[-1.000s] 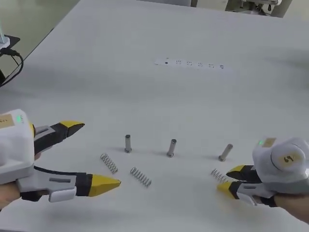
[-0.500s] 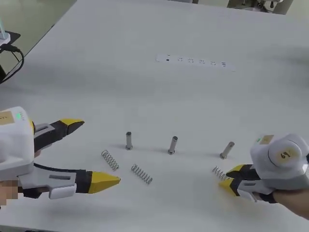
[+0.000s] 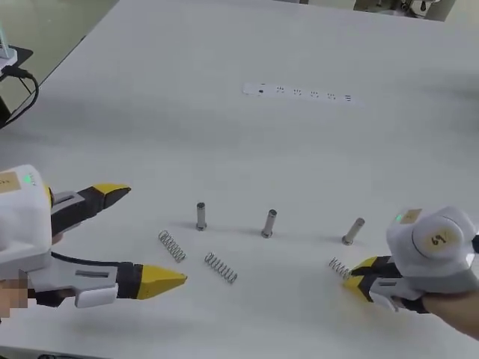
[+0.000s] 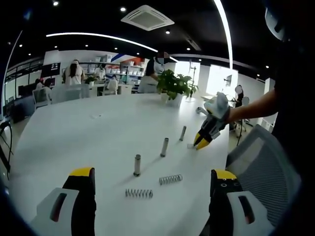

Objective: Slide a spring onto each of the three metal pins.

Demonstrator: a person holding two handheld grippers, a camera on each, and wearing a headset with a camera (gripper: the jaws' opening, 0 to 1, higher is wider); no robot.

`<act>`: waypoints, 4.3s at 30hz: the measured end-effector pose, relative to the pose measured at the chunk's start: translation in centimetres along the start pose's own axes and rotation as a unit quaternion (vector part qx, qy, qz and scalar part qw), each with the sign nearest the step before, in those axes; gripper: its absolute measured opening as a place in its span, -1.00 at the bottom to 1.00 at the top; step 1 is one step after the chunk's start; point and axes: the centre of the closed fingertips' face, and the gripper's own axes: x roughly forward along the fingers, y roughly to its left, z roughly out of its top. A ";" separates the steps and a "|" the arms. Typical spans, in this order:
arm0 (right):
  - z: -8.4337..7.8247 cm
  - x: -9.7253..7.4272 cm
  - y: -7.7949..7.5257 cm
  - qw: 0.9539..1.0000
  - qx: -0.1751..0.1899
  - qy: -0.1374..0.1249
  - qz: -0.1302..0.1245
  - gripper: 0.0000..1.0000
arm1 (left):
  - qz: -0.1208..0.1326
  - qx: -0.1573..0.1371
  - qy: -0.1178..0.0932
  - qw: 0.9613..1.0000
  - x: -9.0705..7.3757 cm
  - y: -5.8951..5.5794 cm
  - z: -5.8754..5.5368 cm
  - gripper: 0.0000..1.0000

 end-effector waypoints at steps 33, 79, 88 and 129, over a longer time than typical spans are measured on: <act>2.9 -3.4 0.3 0.999 -0.028 -0.029 -0.008 -0.85 | -0.016 0.019 0.000 1.000 0.1 -1.2 1.1 0.84; 5.9 -5.6 2.5 0.991 -0.122 -0.038 0.027 -0.85 | -0.126 0.043 -0.009 0.991 5.2 -6.3 2.7 0.27; 7.2 -5.8 3.6 0.986 -0.159 -0.046 0.038 -0.85 | -0.158 0.046 -0.014 0.986 6.5 -7.3 3.6 0.18; 10.0 -6.5 8.3 0.951 -0.281 -0.092 0.090 -0.85 | -0.260 0.085 -0.018 0.962 9.8 -12.3 4.0 -0.60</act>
